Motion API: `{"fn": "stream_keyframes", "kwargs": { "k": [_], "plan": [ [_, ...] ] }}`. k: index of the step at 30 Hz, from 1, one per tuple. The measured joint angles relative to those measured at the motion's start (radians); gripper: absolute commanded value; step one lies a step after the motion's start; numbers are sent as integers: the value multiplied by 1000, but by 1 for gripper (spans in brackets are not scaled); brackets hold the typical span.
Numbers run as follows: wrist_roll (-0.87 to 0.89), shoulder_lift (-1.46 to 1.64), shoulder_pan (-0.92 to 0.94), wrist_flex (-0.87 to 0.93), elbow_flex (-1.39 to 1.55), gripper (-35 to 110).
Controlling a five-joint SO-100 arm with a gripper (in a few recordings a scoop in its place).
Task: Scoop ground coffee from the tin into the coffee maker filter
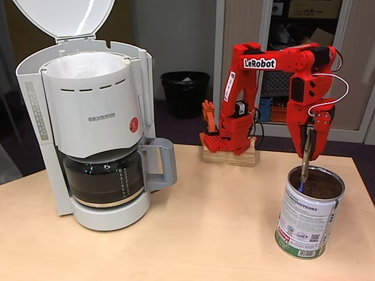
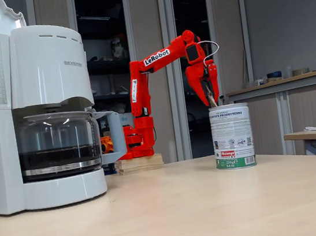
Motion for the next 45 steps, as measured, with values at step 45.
{"fn": "stream_keyframes", "kwargs": {
  "k": [45],
  "plan": [
    [51,-117,-124,98,-233,0]
  ]
}}
